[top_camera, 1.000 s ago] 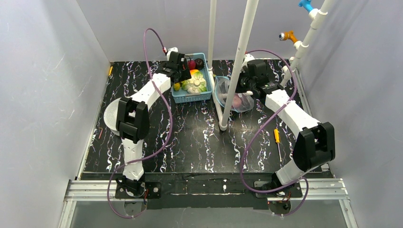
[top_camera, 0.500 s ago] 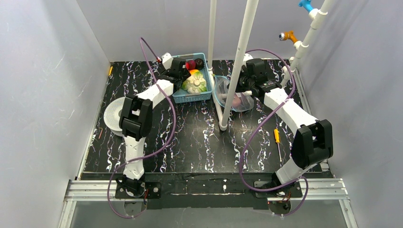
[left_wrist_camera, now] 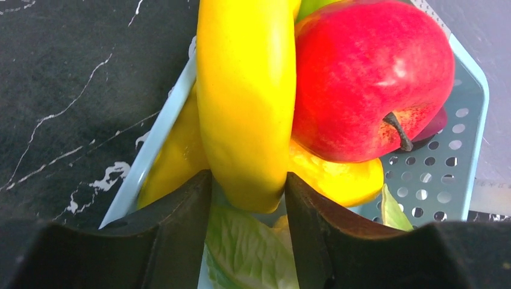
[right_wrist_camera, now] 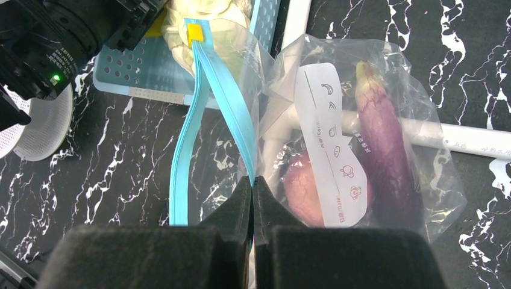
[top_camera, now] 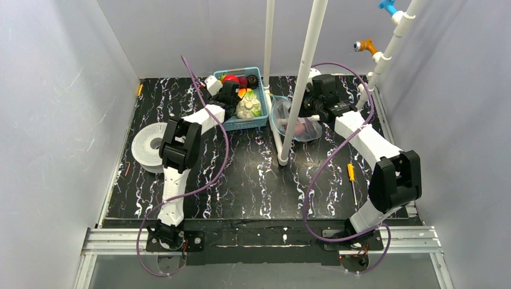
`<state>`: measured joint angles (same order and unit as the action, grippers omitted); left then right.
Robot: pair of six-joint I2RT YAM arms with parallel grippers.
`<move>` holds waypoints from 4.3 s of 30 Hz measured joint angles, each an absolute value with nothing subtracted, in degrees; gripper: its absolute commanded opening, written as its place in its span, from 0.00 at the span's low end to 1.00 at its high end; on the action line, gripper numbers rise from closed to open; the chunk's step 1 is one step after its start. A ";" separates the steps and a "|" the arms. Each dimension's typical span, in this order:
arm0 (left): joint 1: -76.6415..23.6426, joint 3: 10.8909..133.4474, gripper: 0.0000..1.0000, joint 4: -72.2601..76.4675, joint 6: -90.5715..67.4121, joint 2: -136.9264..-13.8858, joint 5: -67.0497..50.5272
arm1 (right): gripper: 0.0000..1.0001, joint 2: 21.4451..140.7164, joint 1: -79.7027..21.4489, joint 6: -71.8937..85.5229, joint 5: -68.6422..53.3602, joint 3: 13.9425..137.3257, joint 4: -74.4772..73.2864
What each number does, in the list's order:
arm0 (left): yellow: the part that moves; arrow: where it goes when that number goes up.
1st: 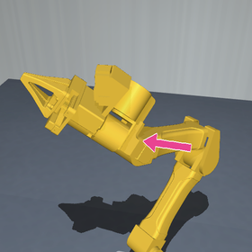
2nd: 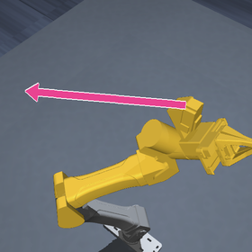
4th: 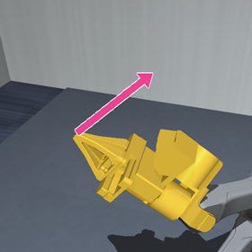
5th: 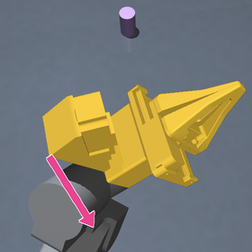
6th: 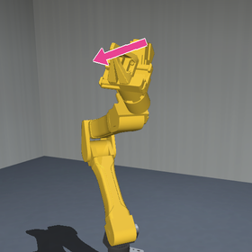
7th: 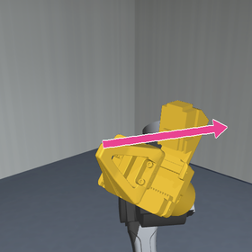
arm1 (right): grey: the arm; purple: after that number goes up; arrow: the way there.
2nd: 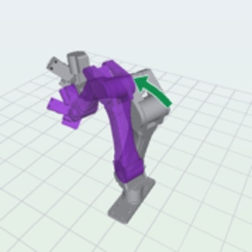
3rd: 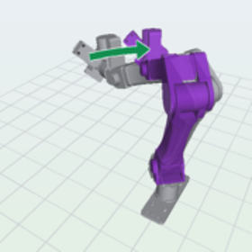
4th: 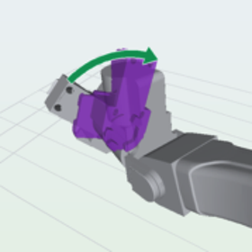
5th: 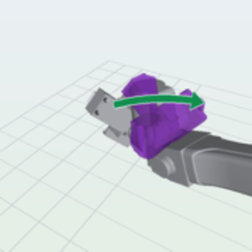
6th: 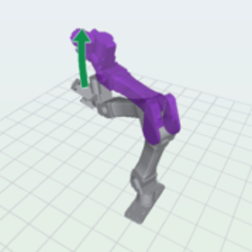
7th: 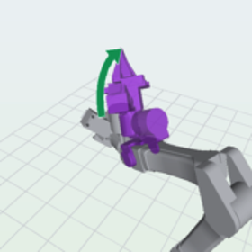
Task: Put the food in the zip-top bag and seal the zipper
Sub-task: Pick up the fake fruit from the bin, then place the fake fruit in the zipper food storage bag.
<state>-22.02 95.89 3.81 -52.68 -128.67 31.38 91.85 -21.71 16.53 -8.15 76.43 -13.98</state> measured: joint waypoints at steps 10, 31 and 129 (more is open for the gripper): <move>-21.91 97.33 0.14 6.17 -46.44 -129.68 32.54 | 0.01 92.36 -21.10 16.53 -8.19 76.51 -14.02; -21.02 87.04 0.00 -2.19 -34.07 -92.45 -2.46 | 0.01 89.52 -21.06 16.56 -8.77 76.16 -13.95; -26.50 92.18 0.00 6.81 -59.59 -116.12 -44.83 | 0.01 85.97 -22.20 18.01 -7.54 71.35 -7.23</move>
